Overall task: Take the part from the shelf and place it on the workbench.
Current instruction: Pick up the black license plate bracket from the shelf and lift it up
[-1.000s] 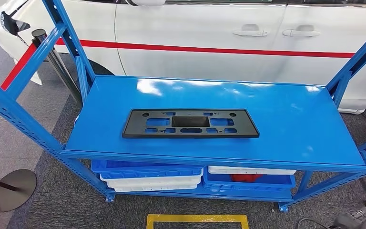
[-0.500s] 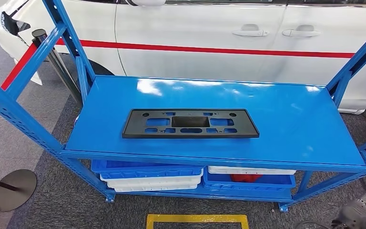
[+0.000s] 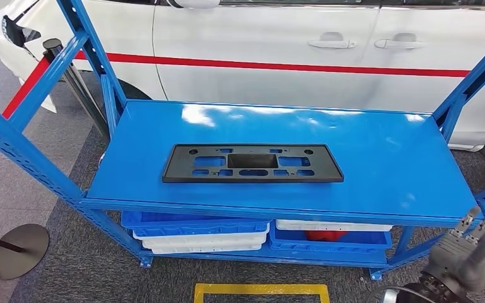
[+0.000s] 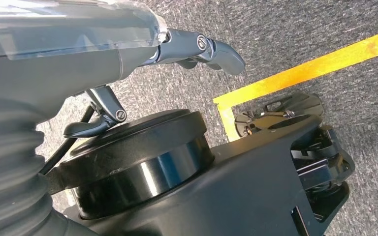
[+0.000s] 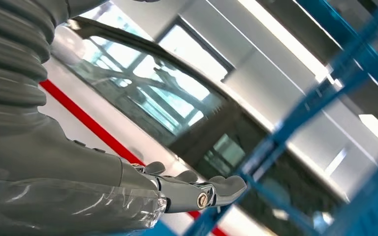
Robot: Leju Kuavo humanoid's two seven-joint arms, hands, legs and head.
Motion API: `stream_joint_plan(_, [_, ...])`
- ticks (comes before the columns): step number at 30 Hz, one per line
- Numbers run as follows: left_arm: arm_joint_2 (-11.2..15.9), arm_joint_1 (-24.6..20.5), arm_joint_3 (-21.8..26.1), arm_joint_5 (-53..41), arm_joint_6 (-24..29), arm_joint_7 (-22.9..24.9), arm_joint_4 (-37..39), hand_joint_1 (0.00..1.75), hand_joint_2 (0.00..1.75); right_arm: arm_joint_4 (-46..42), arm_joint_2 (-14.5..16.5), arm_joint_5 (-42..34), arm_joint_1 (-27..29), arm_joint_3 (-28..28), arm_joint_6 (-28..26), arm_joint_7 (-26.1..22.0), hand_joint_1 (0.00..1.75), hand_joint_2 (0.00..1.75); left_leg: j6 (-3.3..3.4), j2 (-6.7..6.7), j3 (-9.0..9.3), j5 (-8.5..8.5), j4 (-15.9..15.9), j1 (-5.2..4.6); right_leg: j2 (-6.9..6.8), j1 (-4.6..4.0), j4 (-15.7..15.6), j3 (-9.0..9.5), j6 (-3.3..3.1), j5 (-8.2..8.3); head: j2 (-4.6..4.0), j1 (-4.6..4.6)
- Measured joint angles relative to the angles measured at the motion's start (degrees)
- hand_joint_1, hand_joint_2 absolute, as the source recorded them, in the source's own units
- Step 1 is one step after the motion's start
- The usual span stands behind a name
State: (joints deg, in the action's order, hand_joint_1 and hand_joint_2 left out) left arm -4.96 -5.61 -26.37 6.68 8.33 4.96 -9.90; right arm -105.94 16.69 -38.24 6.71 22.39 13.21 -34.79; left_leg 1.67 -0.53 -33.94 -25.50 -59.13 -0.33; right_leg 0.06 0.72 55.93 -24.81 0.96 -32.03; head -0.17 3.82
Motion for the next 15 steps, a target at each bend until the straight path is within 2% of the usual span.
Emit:
stream_joint_plan(3, [0.0,0.0,-0.04,0.28,0.0,-0.03,0.0,0.0,1.75,1.42,-0.4,8.61,-1.31,-4.41,1.04,1.22,0.0,1.75,0.0,-0.02,0.02,0.01,0.01,0.01,-0.01,-0.02,0.02,0.03,0.0,0.0,0.0,0.0])
stream_joint_plan(7, [0.0,0.04,-0.04,0.38,0.04,-0.28,0.0,0.0,1.75,5.8,-1.21,22.26,-4.16,-11.35,-3.68,1.74,0.0,1.75,-0.03,-0.04,0.06,0.05,0.01,0.01,-0.03,0.0,0.04,0.04,0.0,0.0,0.0,0.0])
stream_joint_plan(11, [0.0,0.1,-0.04,0.32,0.04,-0.33,0.0,0.0,1.75,9.24,-1.81,30.15,-6.35,-16.36,-8.01,3.08,0.0,0.0,-0.04,-0.09,0.03,0.06,0.01,0.01,-0.05,0.0,0.06,0.05,0.0,0.0,0.0,0.0])
stream_joint_plan(13, [-0.01,0.03,-0.13,0.07,0.01,-0.17,0.0,0.0,1.75,12.01,-2.12,36.83,-7.68,-19.32,-11.64,5.7,0.0,0.0,-0.04,-0.04,0.02,0.06,0.01,0.01,-0.01,0.0,0.07,0.04,0.0,0.0,0.0,0.0])
stream_joint_plan(15, [-0.02,-0.08,-0.32,-0.39,-0.1,0.09,0.0,0.0,1.75,15.79,-2.45,44.51,-9.09,-23.75,-17.87,6.76,0.0,0.0,-0.03,-0.05,0.03,0.07,0.01,0.01,-0.03,0.01,0.07,0.01,0.0,0.0,0.0,0.0])
